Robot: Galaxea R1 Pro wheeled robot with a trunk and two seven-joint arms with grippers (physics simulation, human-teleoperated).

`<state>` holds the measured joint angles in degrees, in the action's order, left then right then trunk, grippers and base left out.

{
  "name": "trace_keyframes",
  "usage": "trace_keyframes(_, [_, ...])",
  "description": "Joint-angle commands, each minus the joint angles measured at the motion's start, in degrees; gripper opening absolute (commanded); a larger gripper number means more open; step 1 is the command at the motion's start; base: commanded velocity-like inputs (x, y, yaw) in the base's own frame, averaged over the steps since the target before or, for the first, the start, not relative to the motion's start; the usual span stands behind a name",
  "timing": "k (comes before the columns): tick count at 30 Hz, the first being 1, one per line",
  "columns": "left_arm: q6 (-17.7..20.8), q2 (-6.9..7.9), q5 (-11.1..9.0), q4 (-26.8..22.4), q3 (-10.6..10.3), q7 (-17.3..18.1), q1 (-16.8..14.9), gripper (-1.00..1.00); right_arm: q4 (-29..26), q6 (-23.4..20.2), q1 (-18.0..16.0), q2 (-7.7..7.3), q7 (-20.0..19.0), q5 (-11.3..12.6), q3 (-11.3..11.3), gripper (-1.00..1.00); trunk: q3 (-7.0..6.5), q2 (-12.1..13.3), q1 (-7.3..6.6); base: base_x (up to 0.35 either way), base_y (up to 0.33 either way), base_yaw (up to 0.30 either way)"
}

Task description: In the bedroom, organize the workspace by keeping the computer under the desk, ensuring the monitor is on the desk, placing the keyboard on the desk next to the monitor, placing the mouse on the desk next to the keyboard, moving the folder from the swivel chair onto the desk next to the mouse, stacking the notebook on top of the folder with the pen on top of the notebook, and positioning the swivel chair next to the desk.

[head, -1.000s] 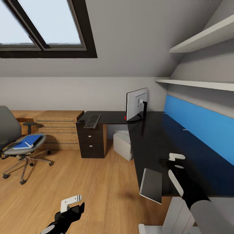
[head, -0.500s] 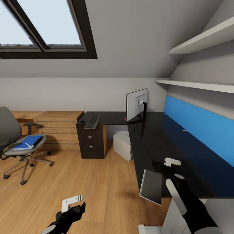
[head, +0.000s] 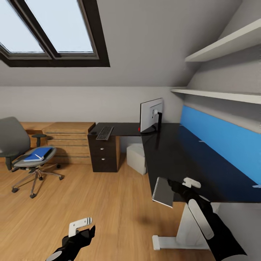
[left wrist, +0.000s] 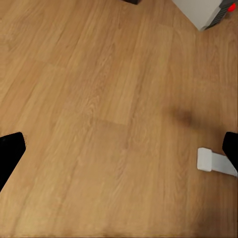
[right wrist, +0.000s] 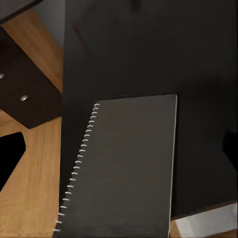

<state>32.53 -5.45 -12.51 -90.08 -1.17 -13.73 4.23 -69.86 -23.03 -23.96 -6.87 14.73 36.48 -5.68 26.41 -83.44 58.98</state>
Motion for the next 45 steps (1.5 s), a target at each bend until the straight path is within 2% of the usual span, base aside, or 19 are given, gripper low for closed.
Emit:
trace_keyframes(1, [0.17, 0.00, -0.60, -0.09, -0.06, -0.51, -0.01, 1.00, 0.08, -0.06, -0.04, -0.11, 0.53, 1.41, -0.15, 1.00, 0.05, -0.04, -0.03, -0.336, 0.000, 0.000])
trace_keyframes(2, [0.17, 0.00, -0.60, -0.09, -0.06, -0.51, -0.01, 1.00, 0.33, -0.04, -0.03, -0.17, 0.45, 2.30, -0.11, 1.00, 0.05, -0.04, -0.03, -0.336, 0.000, 0.000])
trace_keyframes(3, [0.17, 0.00, -0.61, -0.09, -0.06, -0.51, -0.01, 1.00, 0.95, 0.01, -0.03, -0.41, 0.18, 4.30, 0.12, 1.00, 0.05, -0.04, -0.03, -0.336, 0.000, 0.000])
trace_keyframes(8, [0.17, 0.00, -0.60, -0.09, -0.06, -0.51, -0.01, 1.00, 2.56, 0.03, -0.03, -2.02, -2.20, 9.76, 1.35, 1.00, 0.05, -0.04, -0.03, -0.336, 0.000, 0.000])
trace_keyframes(12, [0.17, 0.00, -0.59, -0.09, -0.06, -0.51, -0.01, 1.00, 4.36, 0.02, -0.03, -3.33, -6.03, 13.84, 1.85, 1.00, 0.05, -0.04, -0.03, -0.336, 0.000, 0.000])
trace_keyframes(16, [0.17, 0.00, -0.59, -0.09, -0.06, -0.48, -0.01, 1.00, 7.10, -0.04, -0.03, -4.47, -10.51, 16.86, 2.18, 1.00, 0.05, -0.04, -0.03, -0.335, 0.000, 0.000])
trace_keyframes(21, [0.14, -0.07, -0.59, -0.09, -0.25, -0.38, -0.01, 1.00, 9.61, -0.05, -0.03, -5.76, -15.51, 19.55, 2.37, 1.00, 0.05, -0.04, -0.03, -0.238, 0.000, 0.000])
trace_keyframes(25, [0.15, -0.06, -0.56, -0.09, -2.93, -0.59, -0.01, 1.00, 11.52, -0.07, -0.03, -6.31, -17.97, 21.83, 3.15, 1.00, 0.05, -0.04, -0.03, -0.073, 0.000, 0.000])
trace_keyframes(28, [0.16, -0.03, -0.53, -0.09, -4.82, -0.72, -0.01, 1.00, 12.64, -0.08, -0.03, -6.42, -18.58, 23.42, 4.69, 1.00, 0.05, -0.04, -0.03, -0.033, 0.000, 0.000])
trace_keyframes(32, [0.16, -0.04, -0.48, -0.09, -6.11, -0.88, -0.01, 1.00, 13.85, -0.08, -0.03, -6.46, -18.95, 25.26, 6.78, 1.00, 0.41, -0.84, 0.41, -0.015, 0.000, 0.000])
trace_keyframes(45, [0.18, 0.00, -0.52, 1.24, -6.71, -1.20, -0.01, 1.00, 14.80, -0.21, -0.03, -6.34, -19.21, 27.88, 8.84, 1.00, 2.74, -6.05, 3.26, -0.003, 0.000, 0.000])
